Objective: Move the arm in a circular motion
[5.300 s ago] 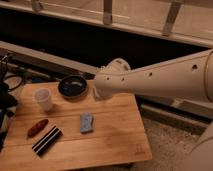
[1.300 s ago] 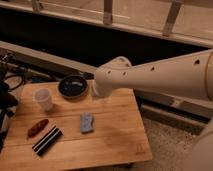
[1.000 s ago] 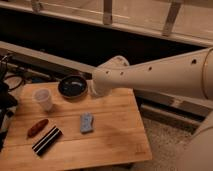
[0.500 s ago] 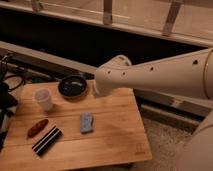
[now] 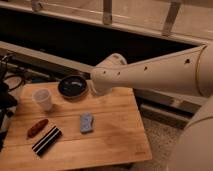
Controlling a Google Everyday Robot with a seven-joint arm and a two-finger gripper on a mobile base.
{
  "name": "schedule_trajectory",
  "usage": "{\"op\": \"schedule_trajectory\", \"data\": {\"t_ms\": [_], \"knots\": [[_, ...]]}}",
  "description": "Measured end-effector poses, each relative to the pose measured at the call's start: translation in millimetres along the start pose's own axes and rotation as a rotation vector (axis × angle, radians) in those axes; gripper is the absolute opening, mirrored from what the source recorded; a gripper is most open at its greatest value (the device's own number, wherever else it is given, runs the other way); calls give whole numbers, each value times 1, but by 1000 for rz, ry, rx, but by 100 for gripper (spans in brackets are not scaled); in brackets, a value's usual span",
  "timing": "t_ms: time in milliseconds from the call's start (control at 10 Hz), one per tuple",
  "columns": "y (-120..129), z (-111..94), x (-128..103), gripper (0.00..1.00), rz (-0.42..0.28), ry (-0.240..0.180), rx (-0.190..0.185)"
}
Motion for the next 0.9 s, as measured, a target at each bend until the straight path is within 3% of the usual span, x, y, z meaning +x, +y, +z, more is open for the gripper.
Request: {"op": "schedule_trajectory", "data": {"t_ms": [900], "knots": [[-2, 3, 10, 0, -41, 52, 44]]}}
